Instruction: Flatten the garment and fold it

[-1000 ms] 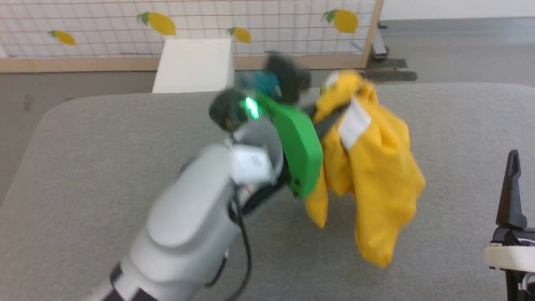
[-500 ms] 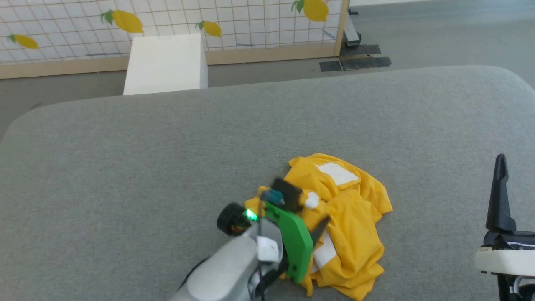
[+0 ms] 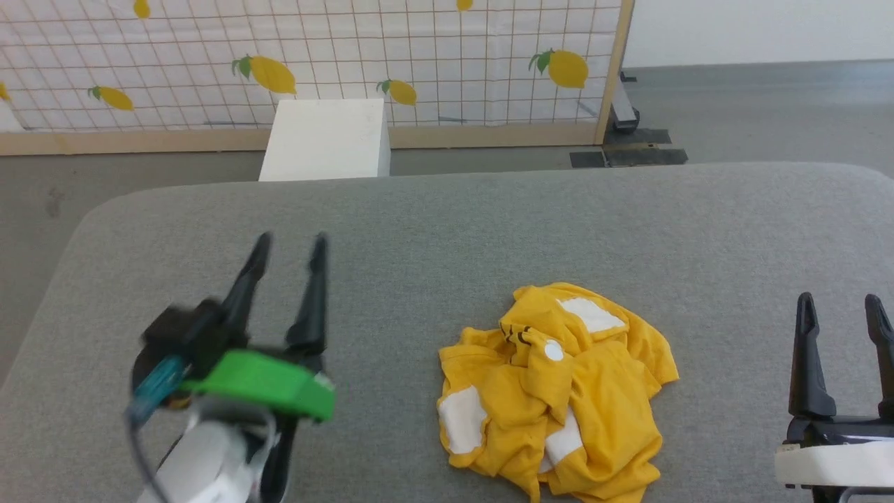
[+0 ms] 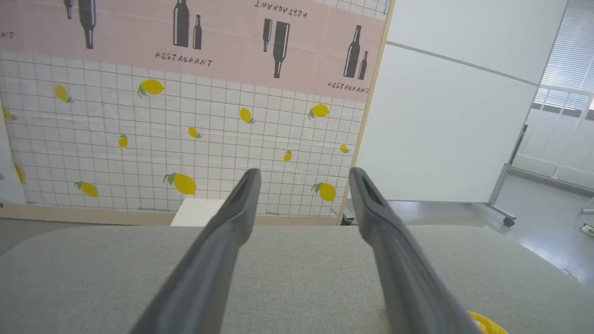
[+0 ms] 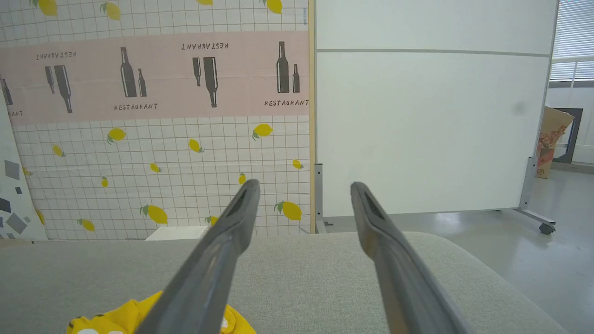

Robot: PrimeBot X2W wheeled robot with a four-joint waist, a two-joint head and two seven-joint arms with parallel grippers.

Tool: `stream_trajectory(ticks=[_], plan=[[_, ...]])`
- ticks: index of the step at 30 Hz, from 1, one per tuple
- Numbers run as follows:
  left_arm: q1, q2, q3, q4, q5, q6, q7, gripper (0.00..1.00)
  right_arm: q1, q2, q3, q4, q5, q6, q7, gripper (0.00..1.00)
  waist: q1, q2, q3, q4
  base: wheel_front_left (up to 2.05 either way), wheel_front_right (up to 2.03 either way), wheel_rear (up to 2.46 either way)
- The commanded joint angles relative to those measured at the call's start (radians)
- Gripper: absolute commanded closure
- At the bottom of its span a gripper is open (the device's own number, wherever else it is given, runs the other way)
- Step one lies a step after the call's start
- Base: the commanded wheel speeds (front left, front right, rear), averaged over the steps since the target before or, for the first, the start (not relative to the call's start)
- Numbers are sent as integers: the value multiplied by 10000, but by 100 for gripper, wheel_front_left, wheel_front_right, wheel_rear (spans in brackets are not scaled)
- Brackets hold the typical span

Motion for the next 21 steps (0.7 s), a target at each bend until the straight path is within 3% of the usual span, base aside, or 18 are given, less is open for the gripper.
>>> stream_trajectory(ticks=[1, 3, 6, 10, 14, 18, 21], plan=[[712, 175, 268, -380, 49, 162, -141, 0, 155, -2, 52, 5, 40, -15, -49, 0, 1, 0, 20, 29, 0, 0, 0], [1540, 611, 656, -893, 454, 350, -243, 0, 202, -2, 83, -21, 62, -15, -49, 0, 1, 0, 93, 45, 0, 0, 0], [2510, 797, 1155, -1443, 1009, 524, -287, 0, 219, -2, 92, -30, 95, -15, -49, 0, 1, 0, 245, 101, 0, 0, 0], [3451, 160, 1834, -1931, 1343, 538, -294, 0, 192, -2, 111, 68, 254, -15, -47, 0, 1, 0, 427, 224, 0, 0, 0], [3703, -531, 2233, -2086, 1635, 154, -296, 0, -227, -2, 391, 440, 348, -15, 169, 0, 1, 0, 651, 336, 0, 0, 0], [3516, -1011, 2579, -1971, 1957, -399, -297, 0, -651, -2, 1096, 812, 389, -15, 1609, 0, 1, 0, 931, 414, 0, 0, 0], [3312, -1306, 2760, -1837, 2215, -785, -297, 0, -755, -67, 1532, 1180, 343, -15, 3346, 0, 1, 0, 1144, 520, 0, 0, 0]])
